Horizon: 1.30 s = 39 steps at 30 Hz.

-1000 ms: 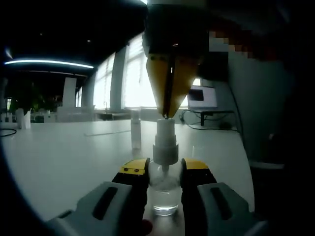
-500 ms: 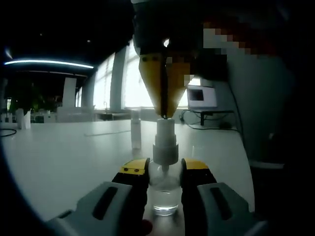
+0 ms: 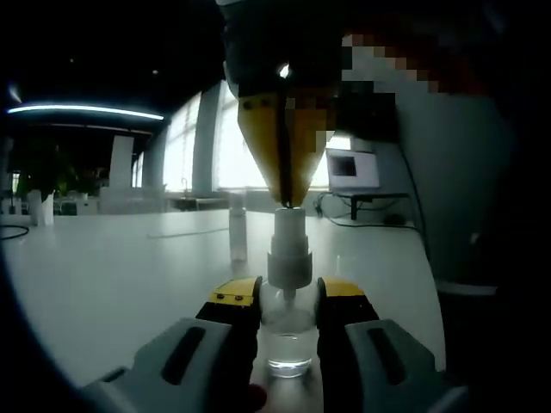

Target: Clamp pump bottle remove cover press pump head put on cover

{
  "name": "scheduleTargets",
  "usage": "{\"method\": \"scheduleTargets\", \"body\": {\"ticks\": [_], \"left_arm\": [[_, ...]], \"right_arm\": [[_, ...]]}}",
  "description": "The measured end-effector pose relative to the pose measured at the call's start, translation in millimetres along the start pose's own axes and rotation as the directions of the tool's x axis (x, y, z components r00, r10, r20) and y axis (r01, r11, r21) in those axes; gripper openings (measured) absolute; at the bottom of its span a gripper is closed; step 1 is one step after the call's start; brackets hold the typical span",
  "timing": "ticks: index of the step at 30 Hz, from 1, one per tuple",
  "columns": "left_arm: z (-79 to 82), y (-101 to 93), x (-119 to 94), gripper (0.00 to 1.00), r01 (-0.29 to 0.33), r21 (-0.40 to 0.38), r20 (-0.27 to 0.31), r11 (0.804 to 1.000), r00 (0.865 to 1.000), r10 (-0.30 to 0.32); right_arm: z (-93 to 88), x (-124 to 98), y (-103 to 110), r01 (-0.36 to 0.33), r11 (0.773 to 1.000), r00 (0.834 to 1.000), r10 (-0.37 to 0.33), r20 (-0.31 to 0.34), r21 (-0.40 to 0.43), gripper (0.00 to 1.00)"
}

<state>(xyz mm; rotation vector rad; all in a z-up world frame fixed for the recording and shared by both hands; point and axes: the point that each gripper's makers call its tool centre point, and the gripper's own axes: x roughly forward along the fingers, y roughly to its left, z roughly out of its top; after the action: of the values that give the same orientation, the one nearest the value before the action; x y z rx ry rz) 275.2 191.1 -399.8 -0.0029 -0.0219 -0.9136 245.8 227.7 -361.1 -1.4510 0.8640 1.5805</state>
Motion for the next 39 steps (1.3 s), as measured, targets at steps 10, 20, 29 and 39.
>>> {"method": "scheduleTargets", "body": {"ticks": [10, 20, 29, 39], "left_arm": [[0.0, 0.2, -0.1, 0.16, -0.001, 0.0, 0.0, 1.0, 1.0, 0.001], [-0.2, -0.1, 0.1, 0.16, 0.0, 0.0, -0.001, 1.0, 1.0, 0.0], [-0.4, -0.1, 0.5, 0.16, 0.0, 0.002, -0.001, 1.0, 1.0, 0.0], [-0.4, 0.0, 0.8, 0.16, 0.0, 0.003, 0.0, 1.0, 1.0, 0.0]], "right_arm": [[-0.6, -0.3, -1.1, 0.014, 1.0, 1.0, -0.014, -0.009, 0.006, 0.0], [-0.9, 5.7, 0.6, 0.012, 1.0, 1.0, -0.012, -0.009, 0.017, 0.0], [-1.7, 1.9, 0.1, 0.025, 1.0, 0.999, -0.025, -0.021, 0.002, 0.0], [-1.7, -1.1, -1.3, 0.018, 1.0, 1.0, -0.018, -0.019, 0.002, 0.0]]}}
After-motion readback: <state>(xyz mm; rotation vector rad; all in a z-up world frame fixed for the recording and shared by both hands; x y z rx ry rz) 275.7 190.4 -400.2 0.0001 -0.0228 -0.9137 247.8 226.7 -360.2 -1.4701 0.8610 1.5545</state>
